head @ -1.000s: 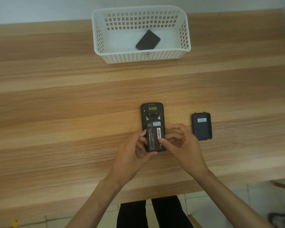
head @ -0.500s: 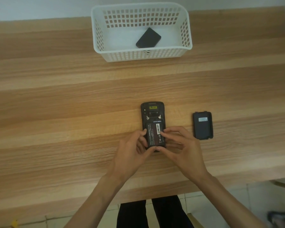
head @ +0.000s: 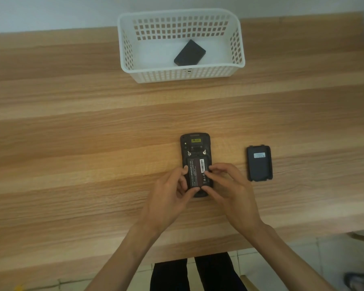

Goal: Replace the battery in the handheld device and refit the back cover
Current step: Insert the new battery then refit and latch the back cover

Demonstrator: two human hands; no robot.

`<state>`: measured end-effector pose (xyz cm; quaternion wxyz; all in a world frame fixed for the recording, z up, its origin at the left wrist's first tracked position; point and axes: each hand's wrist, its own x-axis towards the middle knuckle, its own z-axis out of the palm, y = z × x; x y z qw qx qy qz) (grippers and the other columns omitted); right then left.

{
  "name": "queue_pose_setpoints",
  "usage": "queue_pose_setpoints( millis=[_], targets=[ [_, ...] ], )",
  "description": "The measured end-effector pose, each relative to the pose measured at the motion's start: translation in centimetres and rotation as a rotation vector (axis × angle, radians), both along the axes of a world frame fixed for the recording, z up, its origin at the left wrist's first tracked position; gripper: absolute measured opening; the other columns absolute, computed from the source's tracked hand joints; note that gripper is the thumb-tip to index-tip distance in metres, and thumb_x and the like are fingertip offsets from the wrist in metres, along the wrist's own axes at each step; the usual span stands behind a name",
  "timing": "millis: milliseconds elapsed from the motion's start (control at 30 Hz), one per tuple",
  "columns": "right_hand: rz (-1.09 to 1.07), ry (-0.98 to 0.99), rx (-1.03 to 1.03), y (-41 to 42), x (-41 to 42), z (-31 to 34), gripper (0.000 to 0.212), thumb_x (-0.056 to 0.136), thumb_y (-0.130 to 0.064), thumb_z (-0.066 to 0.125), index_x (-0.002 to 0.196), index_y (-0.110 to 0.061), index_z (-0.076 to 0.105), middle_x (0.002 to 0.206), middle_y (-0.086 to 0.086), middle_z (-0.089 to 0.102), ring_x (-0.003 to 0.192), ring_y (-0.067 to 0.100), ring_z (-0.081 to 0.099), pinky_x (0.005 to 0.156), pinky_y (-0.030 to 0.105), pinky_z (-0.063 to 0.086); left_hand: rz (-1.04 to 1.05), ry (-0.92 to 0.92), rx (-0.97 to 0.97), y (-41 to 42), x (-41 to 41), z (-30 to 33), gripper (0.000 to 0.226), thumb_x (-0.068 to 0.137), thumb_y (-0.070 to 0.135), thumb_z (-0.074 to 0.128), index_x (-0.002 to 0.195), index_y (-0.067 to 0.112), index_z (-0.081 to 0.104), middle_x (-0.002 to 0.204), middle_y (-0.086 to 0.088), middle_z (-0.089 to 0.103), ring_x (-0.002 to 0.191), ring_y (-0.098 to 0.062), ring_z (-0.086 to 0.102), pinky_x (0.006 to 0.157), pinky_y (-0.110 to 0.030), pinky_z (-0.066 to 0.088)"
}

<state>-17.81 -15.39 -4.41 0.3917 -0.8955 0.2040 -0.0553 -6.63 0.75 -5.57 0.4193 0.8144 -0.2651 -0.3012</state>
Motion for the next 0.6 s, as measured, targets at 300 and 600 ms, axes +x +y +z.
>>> queue_pose_setpoints(
  millis=[300, 600],
  targets=[
    [0.02, 0.028, 0.049, -0.2, 0.1, -0.5, 0.044, 0.079, -0.014, 0.082, 0.122, -0.009, 0.074, 0.125, 0.002, 0.059, 0.109, 0.009, 0.06, 0.097, 0.021, 0.055, 0.048, 0.039, -0.024, -0.2, -0.7, -0.3, 0.038, 0.089, 0.019, 0.081, 0.119, 0.022, 0.059, 0.081, 0.013, 0.057, 0.082, -0.01, 0.064, 0.065, -0.012, 0.054],
    [0.148, 0.095, -0.103, -0.2, -0.3, -0.7, 0.038, 0.094, -0.025, 0.067, 0.128, -0.01, 0.069, 0.132, 0.008, 0.055, 0.114, 0.018, 0.058, 0.082, 0.031, 0.061, 0.136, 0.042, 0.016, -0.7, -1.2, -0.6, 0.041, 0.086, 0.019, 0.083, 0.107, 0.034, 0.05, 0.073, 0.01, 0.056, 0.065, -0.009, 0.06, 0.061, -0.025, 0.055]
  ],
)
